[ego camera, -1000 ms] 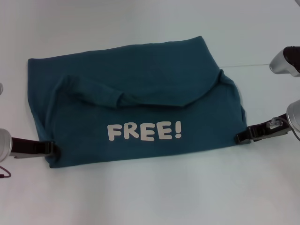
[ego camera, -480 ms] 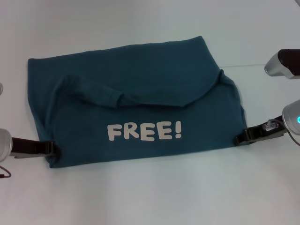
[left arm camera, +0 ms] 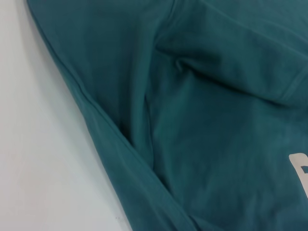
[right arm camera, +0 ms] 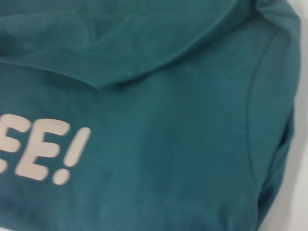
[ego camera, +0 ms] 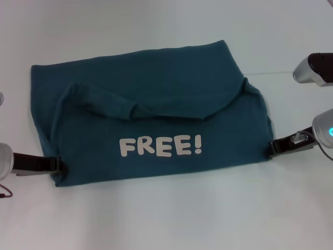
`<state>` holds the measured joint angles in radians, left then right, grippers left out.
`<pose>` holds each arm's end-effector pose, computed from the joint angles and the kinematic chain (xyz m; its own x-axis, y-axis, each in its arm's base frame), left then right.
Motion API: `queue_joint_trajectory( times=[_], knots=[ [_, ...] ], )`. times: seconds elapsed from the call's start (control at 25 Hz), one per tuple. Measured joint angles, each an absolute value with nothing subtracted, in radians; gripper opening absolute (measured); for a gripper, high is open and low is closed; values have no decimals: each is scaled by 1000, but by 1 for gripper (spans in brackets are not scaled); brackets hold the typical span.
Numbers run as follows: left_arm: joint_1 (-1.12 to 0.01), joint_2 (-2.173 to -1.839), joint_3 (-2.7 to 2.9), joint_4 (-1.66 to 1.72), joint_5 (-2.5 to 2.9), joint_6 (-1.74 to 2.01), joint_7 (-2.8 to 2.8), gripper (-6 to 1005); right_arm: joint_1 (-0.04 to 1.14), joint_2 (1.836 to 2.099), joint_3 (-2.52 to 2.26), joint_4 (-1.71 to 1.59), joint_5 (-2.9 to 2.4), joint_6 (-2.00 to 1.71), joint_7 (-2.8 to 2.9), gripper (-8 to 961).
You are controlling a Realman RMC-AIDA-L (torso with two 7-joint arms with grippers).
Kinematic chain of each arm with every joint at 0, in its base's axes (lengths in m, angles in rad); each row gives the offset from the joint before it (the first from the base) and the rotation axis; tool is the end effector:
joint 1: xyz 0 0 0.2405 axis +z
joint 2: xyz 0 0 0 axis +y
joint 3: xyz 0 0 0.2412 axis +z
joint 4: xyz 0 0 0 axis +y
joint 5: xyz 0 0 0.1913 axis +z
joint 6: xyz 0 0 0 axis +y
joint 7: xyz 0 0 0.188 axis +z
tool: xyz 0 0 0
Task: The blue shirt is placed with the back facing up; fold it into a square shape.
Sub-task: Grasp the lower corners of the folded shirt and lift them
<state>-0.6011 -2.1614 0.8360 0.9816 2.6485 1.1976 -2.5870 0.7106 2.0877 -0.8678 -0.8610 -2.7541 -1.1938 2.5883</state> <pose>-0.2777 0.3751 -0.0241 0.3304 0.8845 0.3295 0.8930 -0.1799 -0.4126 0.2814 0.3913 -0.0153 0.3996 -0.8945 -0.2003 -0.8190 -0.2502 -0.5163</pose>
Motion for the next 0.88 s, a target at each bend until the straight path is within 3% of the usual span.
queue_joint_trajectory(
  times=[0.2,0.28,0.88],
  knots=[
    [-603,-2156,829,970,2647,1213,-2575,65,706,2085,-867,-868,-2720,-1207,2538,102],
    [-603,-2154,825,970,2646,1217,-2575,65,706,2081,-867,-871,-2721,-1220,2529,72],
    [-599,-2106,726,993,2645,1585,-2523,65,697,2061,-874,-1041,-2774,-1630,2419,72]
  ],
)
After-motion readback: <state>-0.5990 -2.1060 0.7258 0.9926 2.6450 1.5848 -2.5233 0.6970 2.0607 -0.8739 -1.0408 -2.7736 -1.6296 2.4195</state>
